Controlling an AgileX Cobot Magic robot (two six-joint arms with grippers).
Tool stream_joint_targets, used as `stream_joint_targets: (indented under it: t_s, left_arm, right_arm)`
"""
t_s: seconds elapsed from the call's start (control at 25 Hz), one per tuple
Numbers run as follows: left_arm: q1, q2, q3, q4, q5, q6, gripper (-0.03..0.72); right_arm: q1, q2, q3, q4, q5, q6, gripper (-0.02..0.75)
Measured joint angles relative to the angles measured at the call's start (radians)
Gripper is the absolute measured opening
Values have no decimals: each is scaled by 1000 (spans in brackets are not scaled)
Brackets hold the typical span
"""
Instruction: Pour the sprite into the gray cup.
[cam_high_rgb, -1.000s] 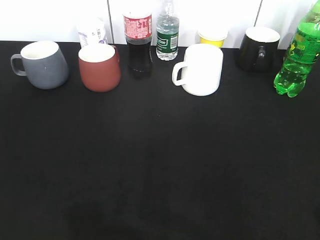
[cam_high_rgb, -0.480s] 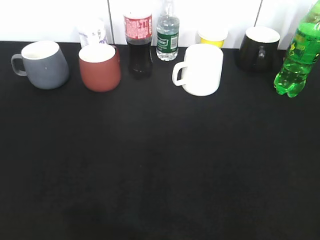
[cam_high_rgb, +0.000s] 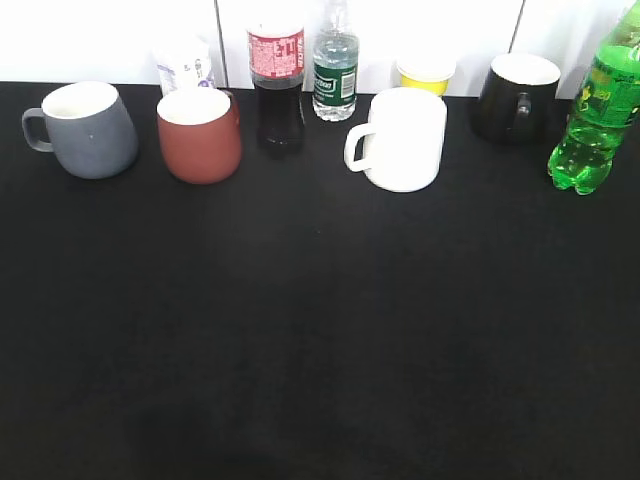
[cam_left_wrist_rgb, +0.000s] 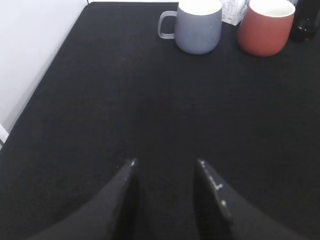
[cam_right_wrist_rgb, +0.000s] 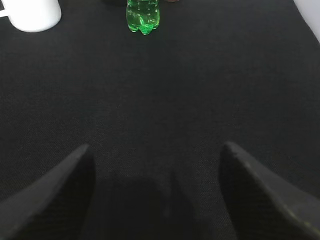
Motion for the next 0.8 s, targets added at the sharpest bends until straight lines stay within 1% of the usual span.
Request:
stream_joint_targets:
  t_s: [0.16, 0.32, 0.8]
  left_arm:
    - [0, 0, 0, 0, 0, 0, 275]
    - [0, 0, 0, 0, 0, 0, 240]
    - [0, 0, 0, 0, 0, 0, 240]
  right_arm:
    - [0, 0, 0, 0, 0, 0, 587]
    - [0, 0, 0, 0, 0, 0, 587]
    - [0, 0, 0, 0, 0, 0, 587]
